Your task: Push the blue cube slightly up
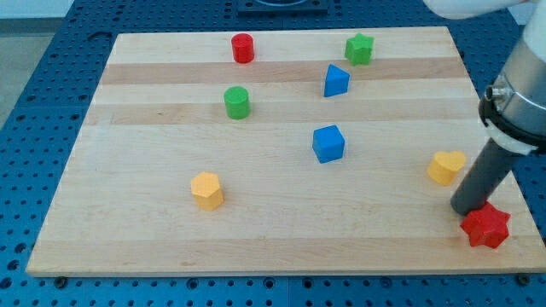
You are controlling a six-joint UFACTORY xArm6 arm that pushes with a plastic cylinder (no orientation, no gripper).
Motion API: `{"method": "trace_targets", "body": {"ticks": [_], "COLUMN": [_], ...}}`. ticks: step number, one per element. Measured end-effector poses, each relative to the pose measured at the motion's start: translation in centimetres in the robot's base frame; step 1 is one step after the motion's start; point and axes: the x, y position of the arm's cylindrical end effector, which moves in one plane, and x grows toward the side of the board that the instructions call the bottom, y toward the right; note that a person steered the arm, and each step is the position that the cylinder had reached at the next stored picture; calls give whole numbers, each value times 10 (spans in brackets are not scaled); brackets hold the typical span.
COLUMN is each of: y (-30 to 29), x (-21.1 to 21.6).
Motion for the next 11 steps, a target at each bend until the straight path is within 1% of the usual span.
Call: {"method": "trace_targets", "body": {"ticks": [2, 3, 4, 6, 8, 11], "y": [-7, -13, -38, -47, -72, -87], "x": [16, 16, 16, 16, 10, -3]}}
